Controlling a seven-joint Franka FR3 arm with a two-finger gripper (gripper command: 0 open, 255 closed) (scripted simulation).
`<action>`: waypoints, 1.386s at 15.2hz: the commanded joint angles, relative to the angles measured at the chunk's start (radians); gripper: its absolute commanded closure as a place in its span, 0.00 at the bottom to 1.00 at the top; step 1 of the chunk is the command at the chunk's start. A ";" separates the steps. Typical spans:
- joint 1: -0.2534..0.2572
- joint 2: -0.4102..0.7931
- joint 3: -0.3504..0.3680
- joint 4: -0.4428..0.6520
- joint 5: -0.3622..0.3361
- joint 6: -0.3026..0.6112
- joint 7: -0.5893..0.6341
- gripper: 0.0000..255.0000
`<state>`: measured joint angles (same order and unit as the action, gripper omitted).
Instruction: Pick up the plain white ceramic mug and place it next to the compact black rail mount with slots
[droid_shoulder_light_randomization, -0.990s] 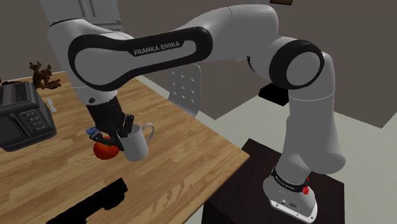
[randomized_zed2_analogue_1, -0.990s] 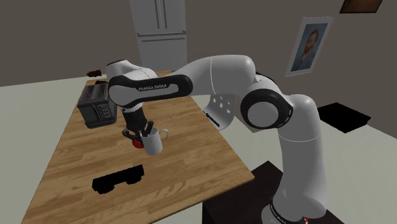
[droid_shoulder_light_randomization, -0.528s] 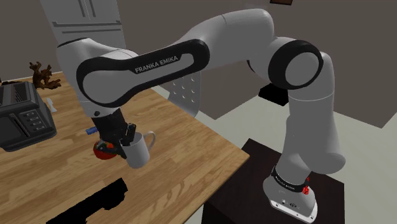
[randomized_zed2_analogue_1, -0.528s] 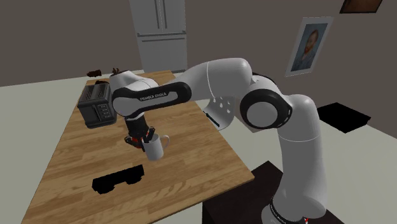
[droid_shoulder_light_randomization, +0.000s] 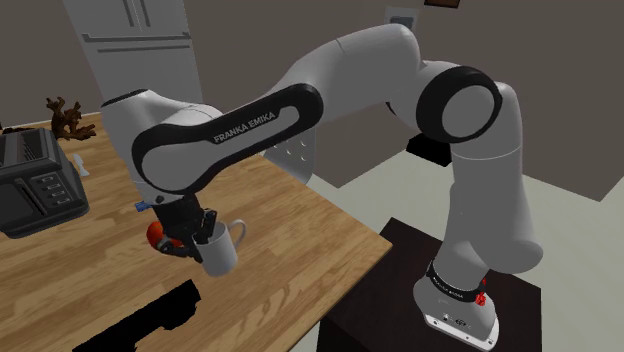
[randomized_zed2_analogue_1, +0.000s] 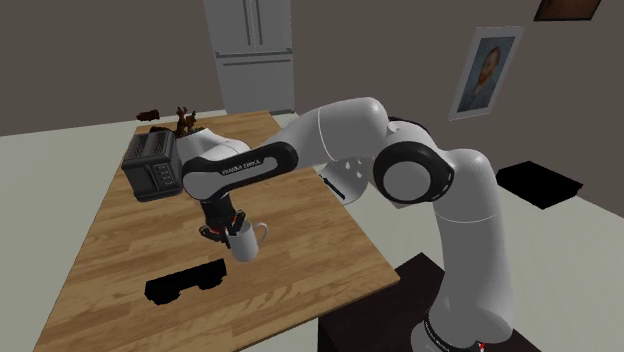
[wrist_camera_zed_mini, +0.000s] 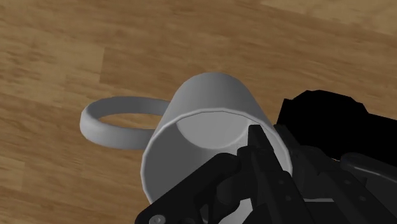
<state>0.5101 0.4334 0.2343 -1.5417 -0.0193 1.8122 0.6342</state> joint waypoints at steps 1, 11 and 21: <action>0.000 0.006 -0.001 -0.016 -0.001 0.023 0.000 1.00; 0.001 0.028 -0.003 -0.055 -0.006 0.083 -0.001 1.00; 0.001 0.024 -0.003 -0.027 -0.005 0.051 -0.001 0.00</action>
<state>0.5128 0.4596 0.2320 -1.5839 -0.0245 1.8808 0.6362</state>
